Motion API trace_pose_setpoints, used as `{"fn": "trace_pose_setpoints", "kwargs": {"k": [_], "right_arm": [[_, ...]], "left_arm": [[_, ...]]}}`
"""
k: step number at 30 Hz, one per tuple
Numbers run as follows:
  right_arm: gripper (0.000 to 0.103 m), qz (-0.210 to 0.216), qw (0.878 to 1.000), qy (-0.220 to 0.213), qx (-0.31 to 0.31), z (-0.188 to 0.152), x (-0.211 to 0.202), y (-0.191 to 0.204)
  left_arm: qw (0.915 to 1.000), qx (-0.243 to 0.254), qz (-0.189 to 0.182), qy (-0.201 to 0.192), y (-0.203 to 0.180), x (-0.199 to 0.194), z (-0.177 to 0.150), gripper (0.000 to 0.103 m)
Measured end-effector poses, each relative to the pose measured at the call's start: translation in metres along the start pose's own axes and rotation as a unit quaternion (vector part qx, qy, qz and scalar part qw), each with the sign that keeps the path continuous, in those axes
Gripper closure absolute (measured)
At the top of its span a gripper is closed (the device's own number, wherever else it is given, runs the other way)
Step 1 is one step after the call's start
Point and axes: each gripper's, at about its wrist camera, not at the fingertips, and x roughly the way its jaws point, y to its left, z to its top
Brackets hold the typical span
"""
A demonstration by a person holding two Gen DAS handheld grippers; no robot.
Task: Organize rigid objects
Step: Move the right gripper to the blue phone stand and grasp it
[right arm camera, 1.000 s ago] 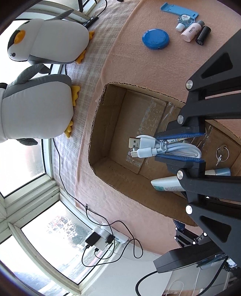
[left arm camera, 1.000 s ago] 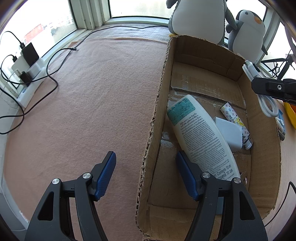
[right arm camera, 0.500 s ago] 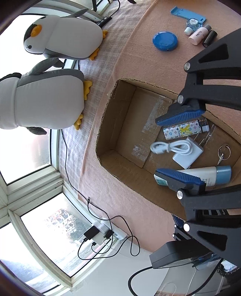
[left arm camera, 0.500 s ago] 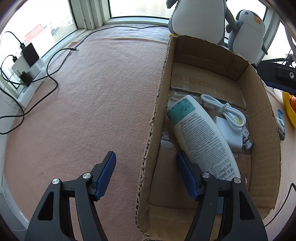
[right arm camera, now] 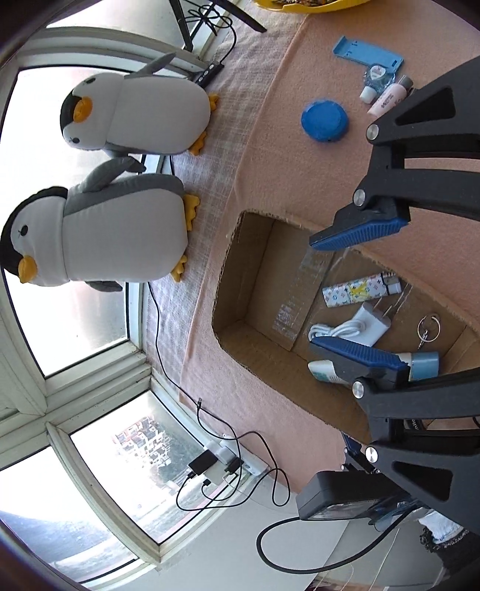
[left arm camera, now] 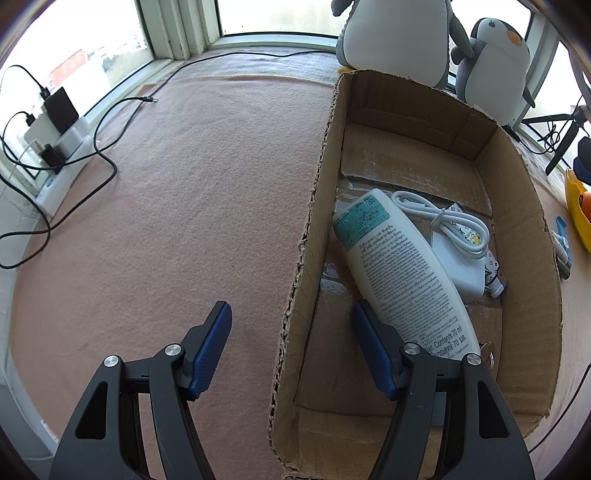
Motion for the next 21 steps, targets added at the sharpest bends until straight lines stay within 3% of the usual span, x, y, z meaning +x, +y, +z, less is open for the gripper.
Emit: {"fn": "trace_pose_setpoints", "kwargs": {"k": [4,9,17,21], "right_arm": [[0.058,-0.026,0.999,-0.004,0.021,-0.005,-0.021,-0.033],[0.058,-0.091,0.994,0.009,0.056,-0.013,-0.041,-0.089],[0.058,-0.175,0.971,0.055,0.155,-0.028,-0.046,-0.182],[0.058,-0.176,0.961,0.078,0.199,-0.034,-0.035,-0.211]], "left_arm": [[1.0000,0.002,0.000,0.001,-0.001,0.000,0.001,0.034],[1.0000,0.002,0.000,0.001,-0.001,0.000,0.001,0.034],[1.0000,0.001,-0.001,0.001,-0.001,0.000,0.001,0.034],[1.0000,0.000,-0.002,0.001,-0.001,0.001,0.002,0.034]]}}
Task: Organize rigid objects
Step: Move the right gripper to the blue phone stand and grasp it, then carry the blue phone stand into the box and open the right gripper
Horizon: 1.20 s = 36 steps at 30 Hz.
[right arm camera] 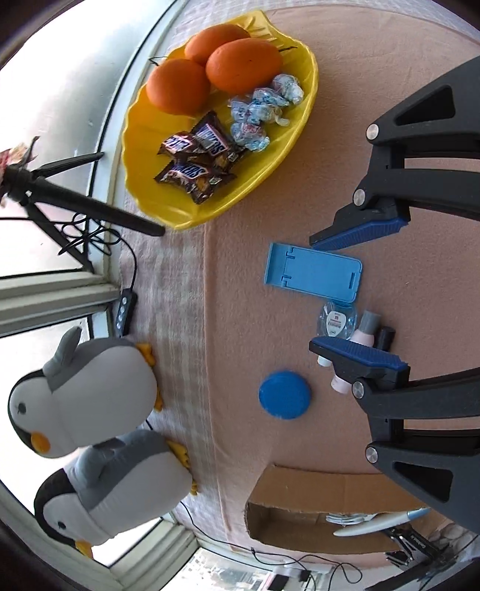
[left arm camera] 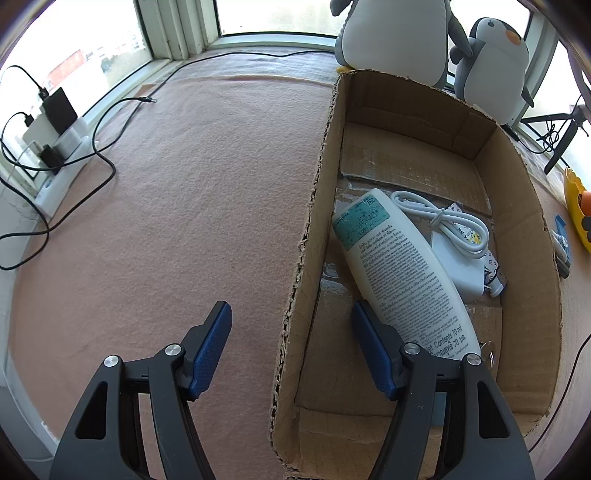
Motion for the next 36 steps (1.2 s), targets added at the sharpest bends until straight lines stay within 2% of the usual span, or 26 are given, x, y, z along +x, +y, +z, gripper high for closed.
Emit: {"fn": "trace_pose_setpoints", "kwargs": {"k": [3,5,10,17,27,36], "right_arm": [[0.058,0.000,1.000,0.023,0.021,0.002,0.015,-0.008],[0.058,-0.017,0.999,0.027,0.022,0.003,0.022,-0.009],[0.059,-0.012,0.998,0.048,0.036,0.008,0.039,-0.009],[0.059,-0.028,0.997,0.057,0.053,0.017,0.054,-0.009],[0.059,-0.071,0.995,0.072,0.012,0.023,0.072,0.011],[0.069,-0.068,0.995,0.075,-0.020,0.021,0.072,0.012]], "left_arm": [[1.0000,0.000,0.000,0.000,0.000,0.000,0.000,0.034],[1.0000,-0.001,-0.001,0.000,0.000,0.000,0.000,0.034],[1.0000,-0.001,-0.002,0.000,0.001,0.001,0.001,0.034],[1.0000,-0.001,-0.003,0.001,0.001,0.002,0.002,0.034],[1.0000,-0.002,-0.004,0.001,0.001,0.003,0.003,0.034],[1.0000,-0.002,-0.004,0.000,0.001,0.003,0.003,0.034]]}}
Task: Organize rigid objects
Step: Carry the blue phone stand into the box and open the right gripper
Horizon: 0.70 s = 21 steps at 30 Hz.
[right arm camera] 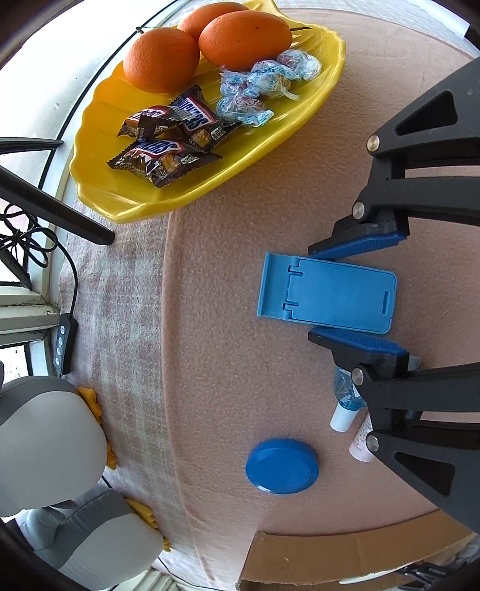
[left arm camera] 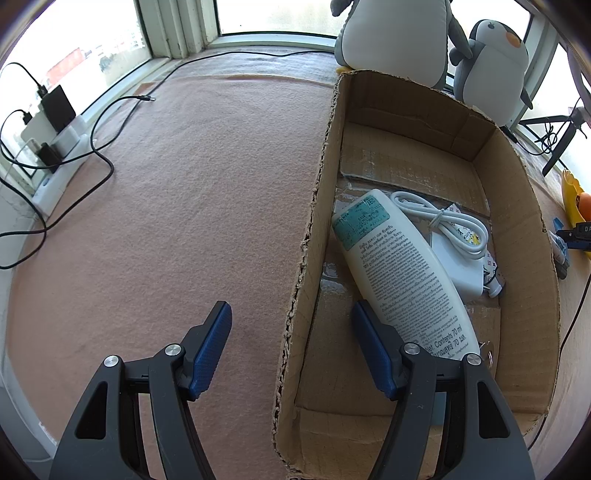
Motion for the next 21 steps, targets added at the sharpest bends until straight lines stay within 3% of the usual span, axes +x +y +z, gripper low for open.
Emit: {"fn": "trace_pose_setpoints", "kwargs": {"k": [13,21], "right_arm": [[0.070,0.018,1.000,-0.016,0.006,-0.014,-0.012,-0.028],[0.070,0.040,0.998,-0.046,-0.017,-0.036,-0.056,-0.022]], "left_arm": [[1.0000,0.001,0.001,-0.001,-0.001,-0.001,0.000,0.034],[1.0000,0.001,0.000,-0.001,-0.001,-0.001,-0.001,0.034]]}}
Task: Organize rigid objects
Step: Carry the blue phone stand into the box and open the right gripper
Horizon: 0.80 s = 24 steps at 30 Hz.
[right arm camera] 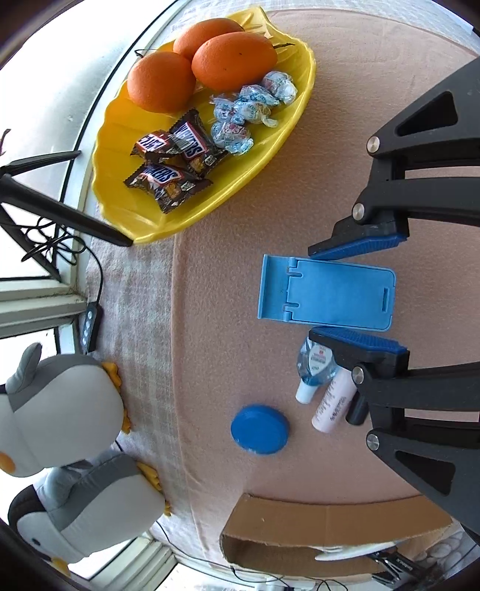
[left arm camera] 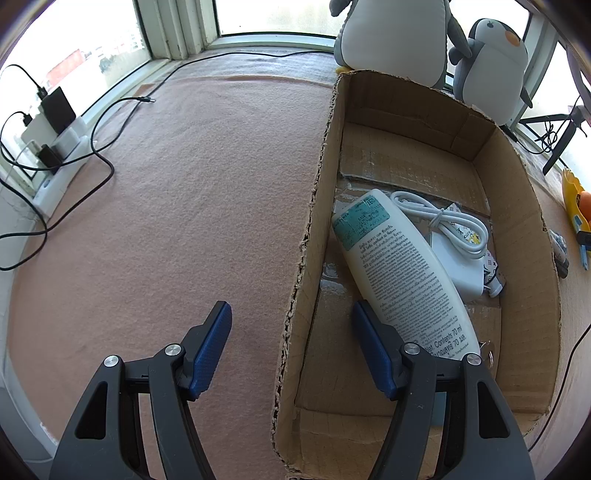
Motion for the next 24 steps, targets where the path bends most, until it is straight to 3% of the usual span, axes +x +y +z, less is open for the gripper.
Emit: {"fn": "trace_pose_setpoints", "kwargs": {"k": [5,11,24], "right_arm": [[0.070,0.037,0.998,-0.028,-0.035,-0.008,-0.037,0.034],[0.070,0.081,0.991,-0.052,-0.095,-0.017,-0.060,0.106],[0.069,0.144,0.973,-0.059,-0.170,-0.030,-0.055,0.217]], "left_arm": [[1.0000,0.000,0.000,0.000,0.000,0.000,0.000,0.034],[1.0000,-0.002,-0.001,-0.001,0.001,0.000,0.000,0.034],[1.0000,-0.002,-0.001,-0.001,0.003,0.000,0.000,0.034]]}}
